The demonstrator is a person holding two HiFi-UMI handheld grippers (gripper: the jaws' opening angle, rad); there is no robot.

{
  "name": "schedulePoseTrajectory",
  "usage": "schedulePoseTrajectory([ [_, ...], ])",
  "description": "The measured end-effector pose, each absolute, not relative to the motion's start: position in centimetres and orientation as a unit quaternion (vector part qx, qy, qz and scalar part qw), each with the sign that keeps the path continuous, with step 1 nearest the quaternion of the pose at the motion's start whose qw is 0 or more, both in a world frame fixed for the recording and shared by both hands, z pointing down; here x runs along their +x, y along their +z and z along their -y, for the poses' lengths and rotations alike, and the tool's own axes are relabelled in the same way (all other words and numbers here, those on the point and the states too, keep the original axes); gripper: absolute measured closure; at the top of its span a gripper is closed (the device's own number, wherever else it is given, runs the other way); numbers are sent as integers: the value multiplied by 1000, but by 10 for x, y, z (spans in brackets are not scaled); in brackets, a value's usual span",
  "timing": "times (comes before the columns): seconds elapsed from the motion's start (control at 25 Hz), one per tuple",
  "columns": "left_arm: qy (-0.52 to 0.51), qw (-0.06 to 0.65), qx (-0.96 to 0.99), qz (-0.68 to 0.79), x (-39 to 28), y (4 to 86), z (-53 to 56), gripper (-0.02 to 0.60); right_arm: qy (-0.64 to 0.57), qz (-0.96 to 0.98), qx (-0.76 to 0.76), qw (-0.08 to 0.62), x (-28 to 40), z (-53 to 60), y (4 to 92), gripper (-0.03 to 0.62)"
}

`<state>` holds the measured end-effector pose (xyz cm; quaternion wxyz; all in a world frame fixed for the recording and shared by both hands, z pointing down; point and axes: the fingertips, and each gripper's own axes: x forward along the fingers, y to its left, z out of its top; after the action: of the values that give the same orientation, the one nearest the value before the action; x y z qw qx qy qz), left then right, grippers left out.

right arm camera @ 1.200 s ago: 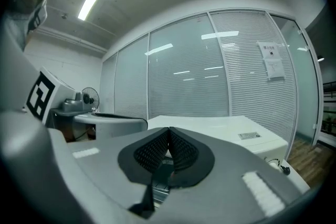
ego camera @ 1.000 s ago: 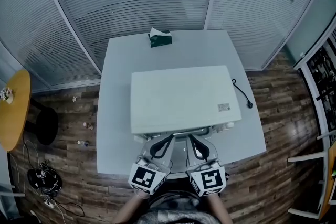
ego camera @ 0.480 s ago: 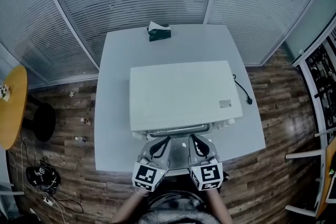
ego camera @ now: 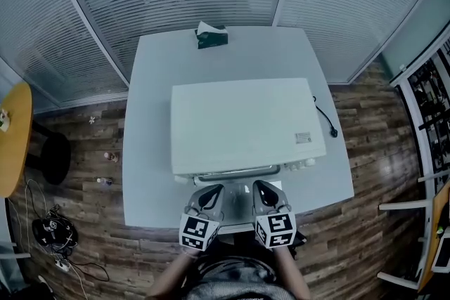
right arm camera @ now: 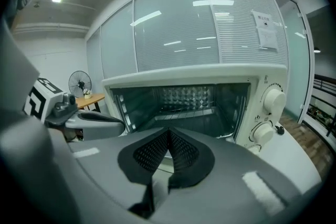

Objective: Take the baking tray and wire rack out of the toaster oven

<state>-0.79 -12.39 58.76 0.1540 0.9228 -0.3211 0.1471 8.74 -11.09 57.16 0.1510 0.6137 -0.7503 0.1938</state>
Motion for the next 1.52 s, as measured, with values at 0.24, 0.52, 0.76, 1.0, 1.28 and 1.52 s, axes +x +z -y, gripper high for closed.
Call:
schedulePoseTrajectory([
  [0.24,172,177,912,328,-16,618,123,578,233,746,605,156,88,109,594,592],
  [0.52,185,192,904,333,-19,639,121,578,262,742,598,154,89,107,610,591],
  [0.76,135,265,885,357,-27,648,123,577,340,721,593,111,94,106,625,591],
  [1.0,21,462,813,353,-32,671,117,452,456,678,576,3,100,102,643,495],
  [1.28,-176,619,673,366,-44,685,143,400,509,624,584,-102,121,111,651,405],
  [1.52,-180,622,670,364,-44,697,155,400,515,608,590,-131,130,126,656,408],
])
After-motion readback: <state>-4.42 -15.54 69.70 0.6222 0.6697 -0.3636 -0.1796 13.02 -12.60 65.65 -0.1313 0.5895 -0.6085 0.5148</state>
